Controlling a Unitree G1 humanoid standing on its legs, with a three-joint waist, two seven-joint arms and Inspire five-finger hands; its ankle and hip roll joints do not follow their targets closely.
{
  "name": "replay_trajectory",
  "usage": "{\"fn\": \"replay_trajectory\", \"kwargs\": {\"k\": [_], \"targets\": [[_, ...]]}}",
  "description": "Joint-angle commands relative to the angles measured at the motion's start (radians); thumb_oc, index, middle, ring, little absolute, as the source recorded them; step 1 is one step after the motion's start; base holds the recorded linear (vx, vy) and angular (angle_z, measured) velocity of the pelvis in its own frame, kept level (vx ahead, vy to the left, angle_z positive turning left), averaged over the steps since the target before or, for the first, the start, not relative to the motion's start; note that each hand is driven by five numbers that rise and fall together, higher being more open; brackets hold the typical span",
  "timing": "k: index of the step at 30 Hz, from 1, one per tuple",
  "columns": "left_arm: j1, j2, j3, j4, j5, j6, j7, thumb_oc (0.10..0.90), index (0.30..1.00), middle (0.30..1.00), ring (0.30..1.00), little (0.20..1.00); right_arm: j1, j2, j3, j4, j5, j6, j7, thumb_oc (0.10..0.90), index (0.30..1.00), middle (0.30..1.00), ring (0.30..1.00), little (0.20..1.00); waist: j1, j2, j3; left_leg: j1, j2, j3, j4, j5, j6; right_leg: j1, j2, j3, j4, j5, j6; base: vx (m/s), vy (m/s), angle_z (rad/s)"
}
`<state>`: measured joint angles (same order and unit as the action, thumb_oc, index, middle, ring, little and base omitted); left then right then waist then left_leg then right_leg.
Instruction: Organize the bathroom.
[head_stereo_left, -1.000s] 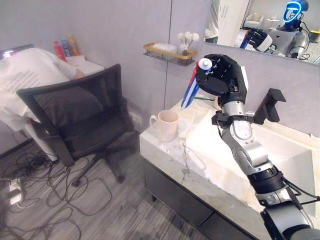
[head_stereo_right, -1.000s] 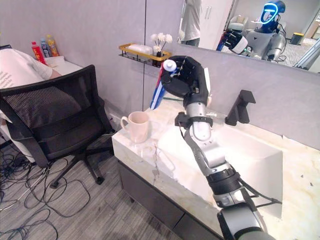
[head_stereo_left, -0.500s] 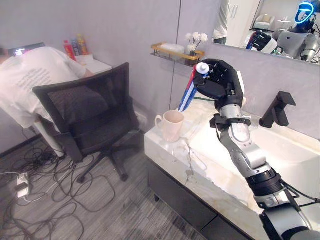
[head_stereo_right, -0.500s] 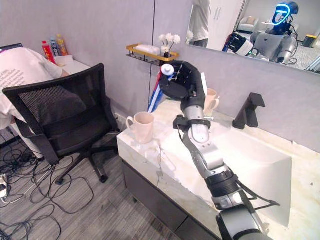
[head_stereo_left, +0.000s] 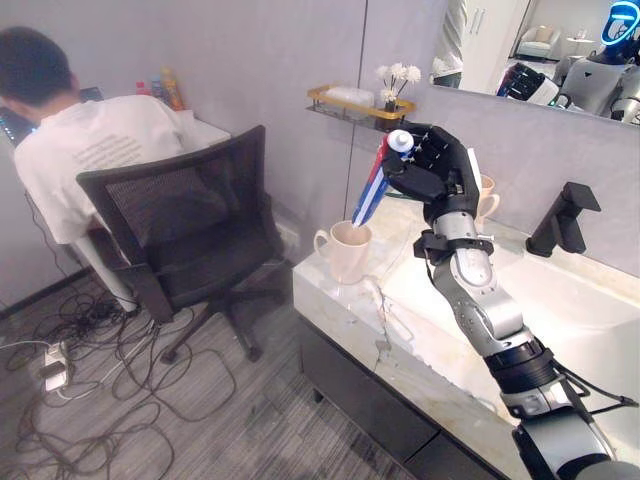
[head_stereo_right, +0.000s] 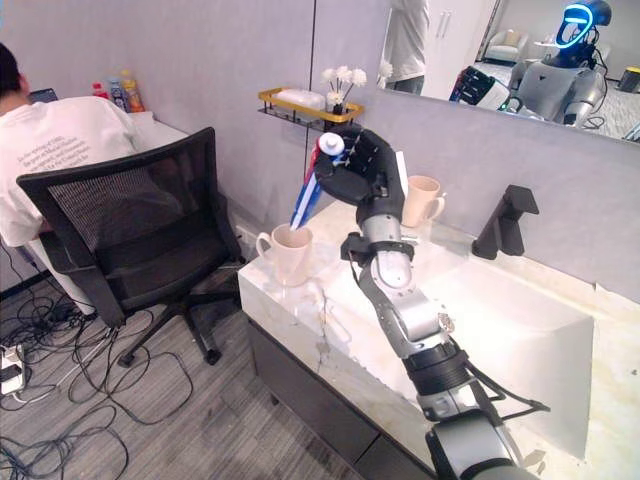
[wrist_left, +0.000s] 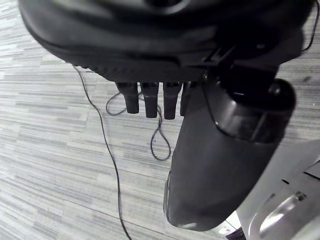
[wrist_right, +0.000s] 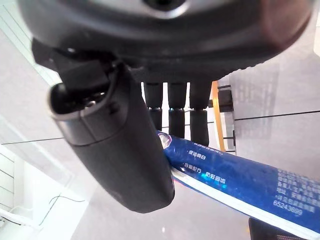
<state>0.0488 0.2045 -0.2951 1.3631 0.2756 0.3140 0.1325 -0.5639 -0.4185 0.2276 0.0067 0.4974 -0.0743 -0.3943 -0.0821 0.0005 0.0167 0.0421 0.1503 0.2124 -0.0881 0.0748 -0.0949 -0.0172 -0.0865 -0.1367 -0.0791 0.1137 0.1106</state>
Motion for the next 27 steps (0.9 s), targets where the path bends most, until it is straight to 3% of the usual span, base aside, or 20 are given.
{"fn": "replay_trajectory", "kwargs": {"k": [1, 12, 19, 27], "targets": [[0.0, 0.079, 0.027, 0.057, -0.013, 0.058, 0.013, 0.8, 0.9, 0.9, 0.9, 0.9, -0.173, 0.048, -0.076, -0.015, 0.006, -0.165, -0.004, 0.4, 0.3, 0.3, 0.3, 0.3, 0.007, -0.058, -0.004, 0.015, -0.075, -0.004, 0.077, -0.12, 0.057, 0.009, 0.041, 0.075, 0.117, -0.132, 0.019, 0.0, 0.0, 0.0], [0.007, 0.079, 0.019, 0.05, -0.033, 0.065, 0.008, 0.8, 0.9, 0.9, 0.9, 0.9, -0.178, 0.052, -0.066, -0.005, 0.009, -0.16, -0.019, 0.4, 0.3, 0.3, 0.3, 0.3, 0.013, -0.052, 0.001, 0.009, -0.067, -0.012, 0.083, -0.113, 0.051, 0.009, 0.046, 0.069, 0.125, -0.139, 0.013, 0.01, -0.003, 0.01], [-0.015, 0.076, -0.032, -0.052, -0.071, 0.2, -0.032, 0.8, 0.9, 0.9, 0.9, 0.9, -0.195, 0.024, -0.089, -0.038, 0.038, -0.096, -0.022, 0.4, 0.3, 0.3, 0.3, 0.3, 0.016, -0.038, 0.0, 0.008, -0.064, -0.018, 0.079, -0.11, 0.054, 0.007, 0.049, 0.074, 0.134, -0.146, 0.015, 0.04, 0.0, 0.07], [-0.052, 0.063, -0.055, -0.061, -0.092, 0.246, -0.036, 0.8, 0.9, 0.9, 0.9, 0.9, -0.217, 0.022, -0.088, -0.083, 0.06, -0.028, -0.053, 0.4, 0.3, 0.3, 0.3, 0.3, 0.006, -0.042, 0.003, 0.003, -0.06, -0.015, 0.091, -0.115, 0.056, 0.002, 0.048, 0.079, 0.145, -0.152, 0.011, 0.0, -0.001, 0.01]]}}
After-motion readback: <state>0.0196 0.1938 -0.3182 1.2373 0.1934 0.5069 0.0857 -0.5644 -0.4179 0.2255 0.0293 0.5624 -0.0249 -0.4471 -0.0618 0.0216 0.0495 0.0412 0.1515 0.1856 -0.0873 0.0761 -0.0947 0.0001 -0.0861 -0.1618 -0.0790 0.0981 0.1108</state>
